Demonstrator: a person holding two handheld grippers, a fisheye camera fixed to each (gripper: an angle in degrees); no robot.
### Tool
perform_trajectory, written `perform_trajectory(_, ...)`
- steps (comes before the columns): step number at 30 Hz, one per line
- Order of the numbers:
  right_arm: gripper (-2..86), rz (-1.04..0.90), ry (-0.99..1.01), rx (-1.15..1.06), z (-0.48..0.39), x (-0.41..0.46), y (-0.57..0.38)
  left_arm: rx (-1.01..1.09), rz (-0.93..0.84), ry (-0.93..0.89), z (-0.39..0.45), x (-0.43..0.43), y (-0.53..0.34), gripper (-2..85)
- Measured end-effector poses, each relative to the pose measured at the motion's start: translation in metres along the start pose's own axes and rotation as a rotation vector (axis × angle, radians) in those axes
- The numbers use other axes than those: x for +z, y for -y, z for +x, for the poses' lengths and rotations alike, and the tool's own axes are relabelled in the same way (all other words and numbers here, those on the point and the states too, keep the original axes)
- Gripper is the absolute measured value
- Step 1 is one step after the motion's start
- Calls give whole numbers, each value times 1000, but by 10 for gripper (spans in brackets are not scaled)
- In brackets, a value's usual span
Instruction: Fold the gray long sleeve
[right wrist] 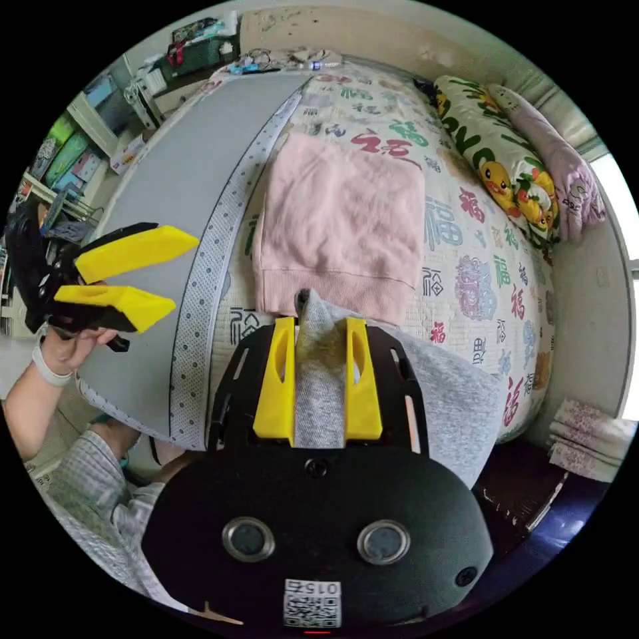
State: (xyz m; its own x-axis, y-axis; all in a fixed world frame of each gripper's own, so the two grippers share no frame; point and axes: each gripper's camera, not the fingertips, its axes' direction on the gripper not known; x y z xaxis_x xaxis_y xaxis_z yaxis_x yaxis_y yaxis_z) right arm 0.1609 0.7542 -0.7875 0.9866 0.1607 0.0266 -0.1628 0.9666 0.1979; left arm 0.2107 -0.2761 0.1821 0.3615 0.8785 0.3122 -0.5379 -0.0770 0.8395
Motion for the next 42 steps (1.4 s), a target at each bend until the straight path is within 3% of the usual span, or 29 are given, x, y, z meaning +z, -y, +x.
perform_trajectory(4,55,164,234,164,47,-26,-21,-140,-29,4,-45,32,-25,133)
perform_trajectory(6,48,337,394,302,89,-52,-58,-251,-62,-42,-79,65,-34,136)
perform_trajectory(12,45,530,402,427,136,-65,-127,-534,-100,-232,-157,182,-70,168)
perform_trajectory(15,44,584,407,462,146,-54,-142,-675,-192,-383,-190,231,-100,139)
perform_trajectory(20,41,694,373,470,147,-45,-159,-575,-161,-400,-194,218,-124,73)
perform_trajectory(25,36,936,359,489,149,-70,-197,-327,55,-391,-145,127,-134,58)
perform_trajectory(29,34,1164,376,488,136,-98,-245,-160,240,-368,-112,-22,-187,56)
perform_trajectory(33,30,1293,512,447,107,-90,-263,-56,310,-236,-101,-197,-282,56)
perform_trajectory(42,23,1251,933,514,41,27,-216,60,351,66,-49,-518,-499,56)
